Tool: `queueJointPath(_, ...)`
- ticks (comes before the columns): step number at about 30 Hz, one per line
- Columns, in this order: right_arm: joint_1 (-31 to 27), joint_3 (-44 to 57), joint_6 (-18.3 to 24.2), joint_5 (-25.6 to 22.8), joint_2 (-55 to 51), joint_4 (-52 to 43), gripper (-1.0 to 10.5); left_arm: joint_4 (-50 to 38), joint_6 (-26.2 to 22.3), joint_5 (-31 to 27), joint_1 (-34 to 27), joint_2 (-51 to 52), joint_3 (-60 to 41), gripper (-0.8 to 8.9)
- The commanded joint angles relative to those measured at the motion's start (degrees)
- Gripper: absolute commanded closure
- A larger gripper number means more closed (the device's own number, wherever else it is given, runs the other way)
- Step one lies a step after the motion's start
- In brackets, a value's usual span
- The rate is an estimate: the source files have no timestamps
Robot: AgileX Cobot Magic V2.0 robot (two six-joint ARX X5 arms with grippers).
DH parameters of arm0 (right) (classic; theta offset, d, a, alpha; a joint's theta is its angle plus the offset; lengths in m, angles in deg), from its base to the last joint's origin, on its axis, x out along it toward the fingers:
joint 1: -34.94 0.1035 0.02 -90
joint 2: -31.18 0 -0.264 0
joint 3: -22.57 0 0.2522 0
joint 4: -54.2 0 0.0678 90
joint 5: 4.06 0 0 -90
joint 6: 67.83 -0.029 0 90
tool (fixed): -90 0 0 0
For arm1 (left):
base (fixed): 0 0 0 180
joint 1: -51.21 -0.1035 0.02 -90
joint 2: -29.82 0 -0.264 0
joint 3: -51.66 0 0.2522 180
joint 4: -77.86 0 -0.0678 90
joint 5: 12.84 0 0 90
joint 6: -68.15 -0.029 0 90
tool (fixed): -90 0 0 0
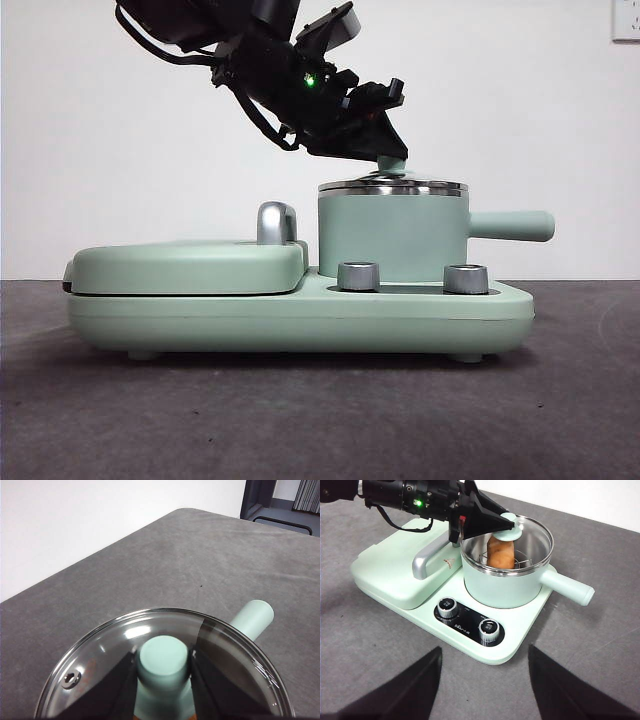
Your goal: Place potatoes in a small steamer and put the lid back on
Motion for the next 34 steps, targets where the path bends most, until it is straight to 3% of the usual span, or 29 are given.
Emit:
queueJointPath(1, 0.26, -0.37, -0.7, -0.07, 0.24, -0.48, 6.8, -1.14, -1.16, 0.2, 0.55, -1.29, 1.9, 7.78)
queueJointPath(6, 0.26, -0.37, -0.7, -0.07, 0.24, -0.48, 6.8, -1.33, -0.72, 0.2, 0.55, -1.01, 1.92, 5.77)
queueJointPath(9, 0.26, -0.37, -1.14, -0.07, 0.24, -0.44, 6.8, -1.31, -0.72, 0.2, 0.55, -0.31, 1.92, 5.19)
queueJointPath(14, 0.26, -0.37, -1.16, -0.04, 0.22, 0.35, 6.8, -0.83, 1.2, 0.2, 0.59, 2.14, 1.92, 5.19)
queueJointPath(19, 0.26, -0.37, -1.16, -0.04, 0.22, 1.2, 6.8, 6.19, 7.3, 1.75, 0.13, 7.39, 1.9, 5.22)
queueJointPath(25, 0.26, -0.37, -1.14, -0.04, 0.22, 1.2, 6.8, 13.25, 18.01, 5.92, -2.23, 13.75, 1.27, 5.26)
queueJointPath(34, 0.26, -0.37, -1.11, -0.02, 0.22, 1.18, 6.8, 13.68, 19.12, 5.88, -6.69, 29.31, -13.66, 5.26)
